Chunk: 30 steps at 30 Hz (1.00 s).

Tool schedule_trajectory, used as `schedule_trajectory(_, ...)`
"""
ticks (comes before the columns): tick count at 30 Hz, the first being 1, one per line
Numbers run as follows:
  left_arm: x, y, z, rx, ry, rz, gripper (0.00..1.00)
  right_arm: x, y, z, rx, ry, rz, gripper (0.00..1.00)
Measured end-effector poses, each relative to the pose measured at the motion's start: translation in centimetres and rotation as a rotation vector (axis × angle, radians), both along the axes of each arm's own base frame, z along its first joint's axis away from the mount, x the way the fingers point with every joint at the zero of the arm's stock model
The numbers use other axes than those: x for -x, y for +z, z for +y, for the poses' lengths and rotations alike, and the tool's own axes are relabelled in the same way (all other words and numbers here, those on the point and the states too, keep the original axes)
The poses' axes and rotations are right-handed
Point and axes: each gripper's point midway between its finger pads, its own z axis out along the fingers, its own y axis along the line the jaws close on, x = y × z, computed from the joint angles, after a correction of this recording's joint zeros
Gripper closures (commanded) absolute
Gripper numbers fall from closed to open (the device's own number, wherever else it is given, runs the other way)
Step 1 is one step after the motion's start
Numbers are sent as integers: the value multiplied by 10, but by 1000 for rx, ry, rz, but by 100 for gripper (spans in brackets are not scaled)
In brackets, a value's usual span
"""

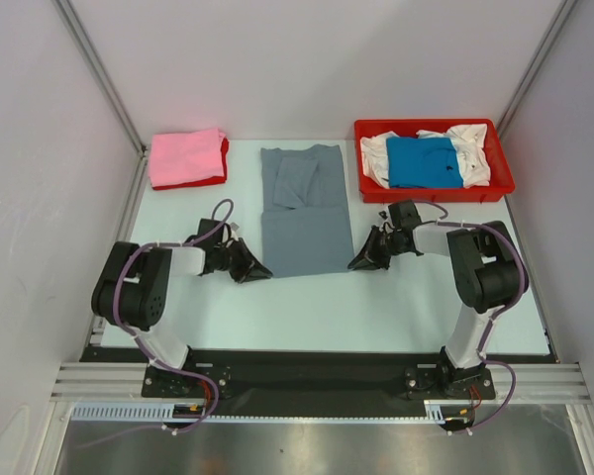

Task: Fold and stack the t-shirts
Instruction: Fold the tshirt

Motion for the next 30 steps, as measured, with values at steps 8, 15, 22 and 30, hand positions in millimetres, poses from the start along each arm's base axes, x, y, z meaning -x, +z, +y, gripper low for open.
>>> schedule_trajectory(8,43,2,3,-142,-65,-79,100,63,2,-5,27,89,-16,100)
schedule_trajectory(15,117,5,5,-225,-147,-107,100,137,13,-9,20,134,-22,100)
schedule_trajectory(22,181,16,-3,-210,-197,-142,100,196,22,-11,-2,159,-87,100)
schedule_trajectory(30,225,19,-8,-77,-142,-113,100,225,11,-24,8,119,-8,100)
